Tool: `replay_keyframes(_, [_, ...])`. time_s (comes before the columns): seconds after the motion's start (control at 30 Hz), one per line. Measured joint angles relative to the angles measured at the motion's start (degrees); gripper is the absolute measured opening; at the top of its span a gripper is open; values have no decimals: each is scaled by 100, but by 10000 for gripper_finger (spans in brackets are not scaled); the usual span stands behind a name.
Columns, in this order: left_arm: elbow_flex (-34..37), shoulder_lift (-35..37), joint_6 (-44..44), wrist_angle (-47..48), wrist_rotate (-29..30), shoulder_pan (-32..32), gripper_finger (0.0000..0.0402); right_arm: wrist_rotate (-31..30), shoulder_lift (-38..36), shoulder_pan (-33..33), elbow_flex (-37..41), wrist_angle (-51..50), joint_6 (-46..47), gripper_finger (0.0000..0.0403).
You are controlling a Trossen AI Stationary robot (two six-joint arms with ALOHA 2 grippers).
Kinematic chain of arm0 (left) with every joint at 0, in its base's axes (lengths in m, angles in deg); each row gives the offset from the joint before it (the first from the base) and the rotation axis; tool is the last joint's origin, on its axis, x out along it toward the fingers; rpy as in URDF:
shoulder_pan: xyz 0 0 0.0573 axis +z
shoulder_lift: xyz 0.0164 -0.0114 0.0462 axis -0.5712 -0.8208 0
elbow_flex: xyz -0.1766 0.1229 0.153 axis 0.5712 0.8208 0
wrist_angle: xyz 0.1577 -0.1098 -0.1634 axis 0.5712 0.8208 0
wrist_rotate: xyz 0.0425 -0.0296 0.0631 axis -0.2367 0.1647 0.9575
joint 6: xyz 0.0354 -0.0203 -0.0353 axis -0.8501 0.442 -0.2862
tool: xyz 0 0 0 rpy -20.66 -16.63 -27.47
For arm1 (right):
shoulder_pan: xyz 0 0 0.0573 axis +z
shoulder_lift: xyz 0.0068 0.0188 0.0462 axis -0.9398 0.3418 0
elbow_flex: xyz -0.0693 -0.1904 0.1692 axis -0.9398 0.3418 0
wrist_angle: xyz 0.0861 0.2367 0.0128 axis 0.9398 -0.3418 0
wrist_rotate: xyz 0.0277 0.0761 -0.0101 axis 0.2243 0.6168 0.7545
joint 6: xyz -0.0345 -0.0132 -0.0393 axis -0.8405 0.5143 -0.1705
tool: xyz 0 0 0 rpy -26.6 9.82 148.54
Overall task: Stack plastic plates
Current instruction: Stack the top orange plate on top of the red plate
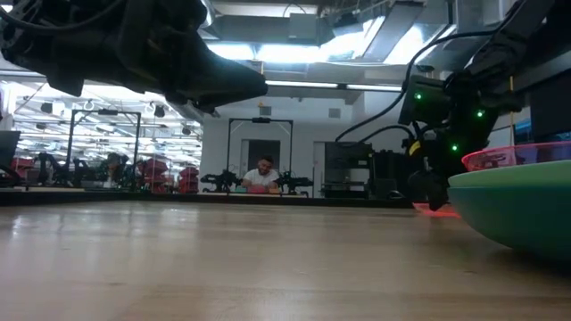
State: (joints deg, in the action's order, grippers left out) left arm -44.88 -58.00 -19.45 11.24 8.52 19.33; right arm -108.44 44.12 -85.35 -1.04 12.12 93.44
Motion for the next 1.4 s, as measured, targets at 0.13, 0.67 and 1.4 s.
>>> replay_keyframes(0.13, [0,0,36,2,-55,-7,112,-46,-172,194,-57,12,-79,5])
replay_keyframes(0.67, [0,-2,76,3,-153,-9,112,561,-1362,2643,-1334,-794,-318,2])
replay_keyframes(1.4, [0,-2,175,4,-175,-46,112,1666,-1376,6362,-2076,-108,785,3])
